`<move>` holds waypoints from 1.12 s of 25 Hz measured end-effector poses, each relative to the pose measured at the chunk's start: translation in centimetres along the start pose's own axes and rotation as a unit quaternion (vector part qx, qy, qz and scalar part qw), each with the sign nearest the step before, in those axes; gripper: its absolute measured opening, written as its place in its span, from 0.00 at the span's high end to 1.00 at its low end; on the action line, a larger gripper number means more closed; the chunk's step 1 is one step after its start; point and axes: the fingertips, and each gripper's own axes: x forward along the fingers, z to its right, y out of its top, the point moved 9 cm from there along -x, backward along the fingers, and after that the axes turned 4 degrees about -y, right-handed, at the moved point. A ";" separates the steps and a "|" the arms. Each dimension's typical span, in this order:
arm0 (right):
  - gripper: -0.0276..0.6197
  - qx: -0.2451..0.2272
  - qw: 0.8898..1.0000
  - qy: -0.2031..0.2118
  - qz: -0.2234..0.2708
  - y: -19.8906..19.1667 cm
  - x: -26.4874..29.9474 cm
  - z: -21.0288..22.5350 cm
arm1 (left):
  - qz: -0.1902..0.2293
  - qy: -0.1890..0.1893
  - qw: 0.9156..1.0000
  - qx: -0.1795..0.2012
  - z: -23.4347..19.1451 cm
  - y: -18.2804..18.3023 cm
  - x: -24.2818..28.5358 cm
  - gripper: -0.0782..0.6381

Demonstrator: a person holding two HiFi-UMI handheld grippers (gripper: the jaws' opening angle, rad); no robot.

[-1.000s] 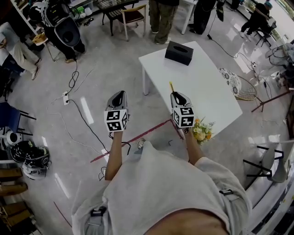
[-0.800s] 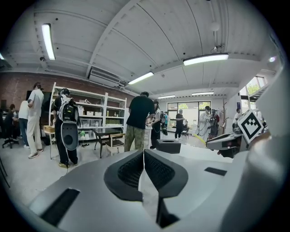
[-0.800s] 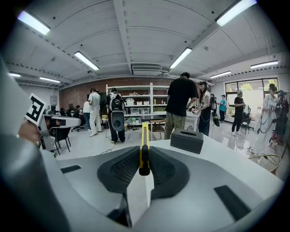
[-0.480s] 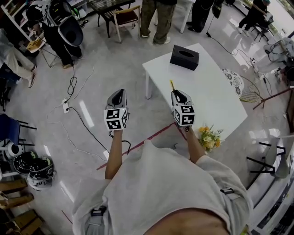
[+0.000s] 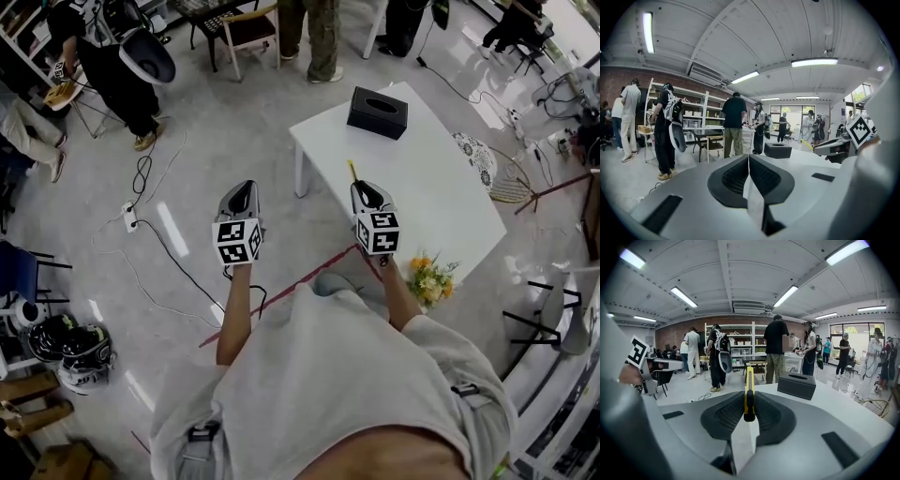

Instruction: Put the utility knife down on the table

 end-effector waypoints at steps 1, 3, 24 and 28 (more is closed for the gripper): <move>0.83 0.001 1.000 0.000 -0.001 0.0 0.1 0.0 | -0.001 0.000 1.000 -0.001 0.0 -0.1 0.1 0.86; 0.83 0.002 1.000 0.000 -0.003 -0.1 0.6 0.2 | -0.004 -0.001 1.000 -0.003 -0.2 -0.3 0.5 0.86; 0.83 0.027 0.999 0.018 -0.003 4.6 11.9 5.2 | -0.026 0.010 1.000 0.004 -3.1 4.0 11.6 0.86; 0.83 0.031 0.999 0.026 -0.006 5.3 13.8 6.6 | -0.030 0.014 0.999 0.005 -3.0 4.8 13.8 0.86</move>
